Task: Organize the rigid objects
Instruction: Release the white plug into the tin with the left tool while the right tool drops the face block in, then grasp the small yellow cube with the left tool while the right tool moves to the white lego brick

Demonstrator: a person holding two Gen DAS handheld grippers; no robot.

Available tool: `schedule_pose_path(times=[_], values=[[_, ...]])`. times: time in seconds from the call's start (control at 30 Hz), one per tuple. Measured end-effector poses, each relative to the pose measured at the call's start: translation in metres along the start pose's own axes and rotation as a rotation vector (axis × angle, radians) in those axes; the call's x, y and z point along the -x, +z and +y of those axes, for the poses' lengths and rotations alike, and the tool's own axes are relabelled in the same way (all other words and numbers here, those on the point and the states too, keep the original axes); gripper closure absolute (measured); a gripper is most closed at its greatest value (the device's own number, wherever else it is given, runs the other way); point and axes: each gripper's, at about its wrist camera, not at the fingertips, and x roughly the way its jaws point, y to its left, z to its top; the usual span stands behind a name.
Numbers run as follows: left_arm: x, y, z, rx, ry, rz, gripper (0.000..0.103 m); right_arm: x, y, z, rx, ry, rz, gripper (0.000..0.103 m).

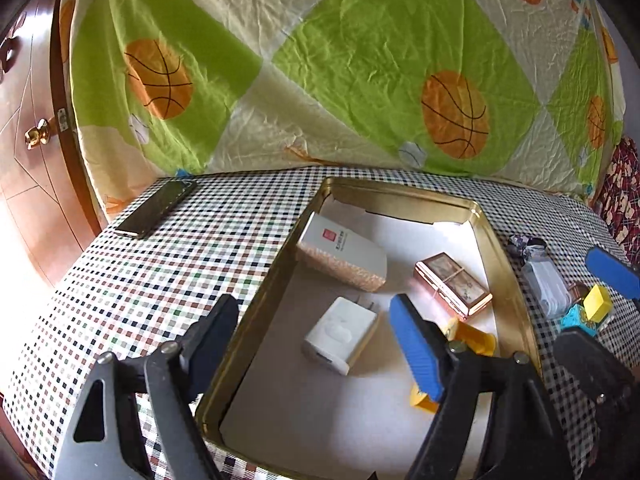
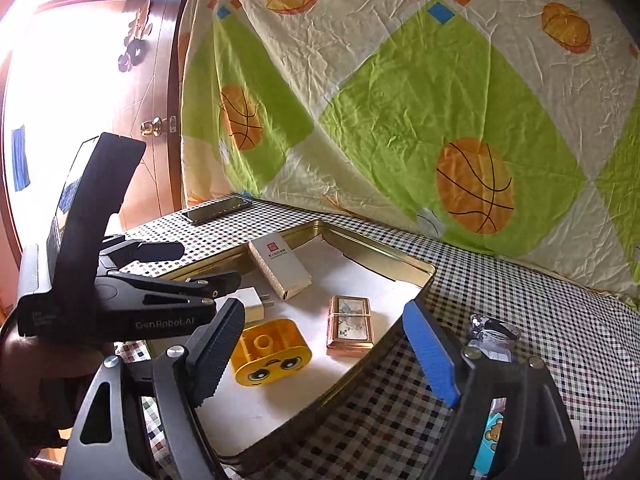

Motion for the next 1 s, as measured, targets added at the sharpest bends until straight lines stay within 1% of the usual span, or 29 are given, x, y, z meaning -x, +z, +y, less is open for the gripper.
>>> schedule_pose_path(times=[0.07,0.13,0.23,0.3,0.37,0.47,0.63,0.9,1.0], values=[[0.007,-0.002,0.001,0.017,-0.008,-0.023,0.018,0.012,-0.007,-0.005,-0.010,0.002,-0.017,0.015],[0.016,-0.005,-0.001,0.030,0.000,-0.056,0.010,0.025,-0.015,-0.011,-0.014,-0.017,-0.029,0.014],[0.029,-0.009,-0.011,0.039,-0.011,-0.092,0.007,0.044,-0.029,-0.027,-0.022,-0.067,-0.039,0.013],[0.037,-0.012,-0.023,0.035,-0.037,-0.110,0.007,0.054,-0.038,-0.042,-0.039,-0.103,-0.032,0.012],[0.044,-0.015,-0.039,0.028,-0.069,-0.125,0.003,0.064,-0.047,-0.060,-0.078,-0.143,-0.033,0.012],[0.052,-0.019,-0.065,0.008,-0.117,-0.144,0.003,0.078,-0.060,-0.088,-0.146,-0.192,-0.024,0.012],[0.055,-0.026,-0.107,-0.029,-0.189,-0.140,0.002,0.095,-0.077,-0.124,-0.228,-0.271,-0.015,0.012],[0.049,-0.036,-0.171,-0.134,-0.250,-0.106,0.002,0.105,-0.092,-0.157,-0.298,-0.340,0.014,0.012],[0.049,-0.036,-0.194,-0.179,-0.264,-0.112,0.002,0.106,-0.097,-0.167,-0.324,-0.362,0.025,0.012]])
